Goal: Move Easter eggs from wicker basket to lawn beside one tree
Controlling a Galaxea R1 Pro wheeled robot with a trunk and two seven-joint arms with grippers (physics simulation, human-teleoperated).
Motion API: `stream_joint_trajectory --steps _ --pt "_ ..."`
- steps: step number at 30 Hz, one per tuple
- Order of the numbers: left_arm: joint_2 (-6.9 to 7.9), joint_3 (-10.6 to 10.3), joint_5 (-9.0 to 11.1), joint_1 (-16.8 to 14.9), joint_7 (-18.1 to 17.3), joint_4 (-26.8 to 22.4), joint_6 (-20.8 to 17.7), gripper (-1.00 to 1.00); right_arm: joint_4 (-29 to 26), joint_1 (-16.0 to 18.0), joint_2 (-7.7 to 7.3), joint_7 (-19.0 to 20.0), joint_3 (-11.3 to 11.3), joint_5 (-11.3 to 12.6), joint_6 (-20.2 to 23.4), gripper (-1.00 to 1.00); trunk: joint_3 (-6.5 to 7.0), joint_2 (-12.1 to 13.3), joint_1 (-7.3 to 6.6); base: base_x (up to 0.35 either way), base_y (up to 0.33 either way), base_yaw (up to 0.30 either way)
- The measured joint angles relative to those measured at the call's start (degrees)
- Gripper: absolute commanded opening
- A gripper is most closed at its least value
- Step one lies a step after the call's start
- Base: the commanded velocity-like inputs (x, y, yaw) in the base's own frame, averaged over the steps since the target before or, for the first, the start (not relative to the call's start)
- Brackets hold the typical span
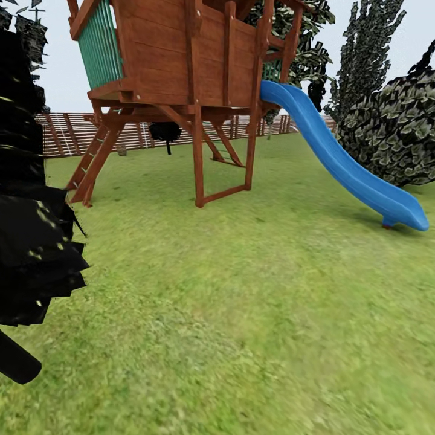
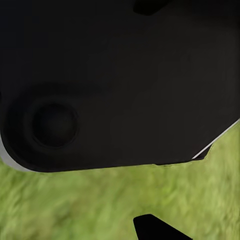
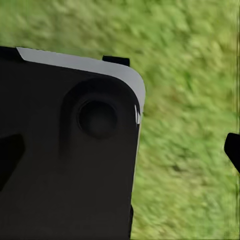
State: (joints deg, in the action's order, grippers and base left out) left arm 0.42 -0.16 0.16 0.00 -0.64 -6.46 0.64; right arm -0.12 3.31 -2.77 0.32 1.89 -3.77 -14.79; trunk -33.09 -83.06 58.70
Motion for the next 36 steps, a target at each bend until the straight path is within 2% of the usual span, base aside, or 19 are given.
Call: stream_joint_trajectory --steps 2,7,36 --pt "0.00 0.0 0.0 0.0 0.0 0.0 0.0 1.00 0.0 0.0 0.06 -0.1 0.0 -0.6 -0.1 1.00 0.00 0.0 0.00 0.266 -0.225 0.001" --pt "0.00 0.0 0.1 0.0 0.0 0.0 0.0 1.00 -0.1 0.0 0.14 -0.2 -0.3 -0.5 -0.1 1.00 0.00 0.0 0.00 0.266 -0.223 0.143" --pt "0.00 0.0 0.0 0.0 0.0 0.0 0.0 1.00 -0.1 0.0 0.24 -0.2 -0.3 -0.4 -0.1 1.00 0.00 0.0 0.00 0.266 -0.224 0.290"
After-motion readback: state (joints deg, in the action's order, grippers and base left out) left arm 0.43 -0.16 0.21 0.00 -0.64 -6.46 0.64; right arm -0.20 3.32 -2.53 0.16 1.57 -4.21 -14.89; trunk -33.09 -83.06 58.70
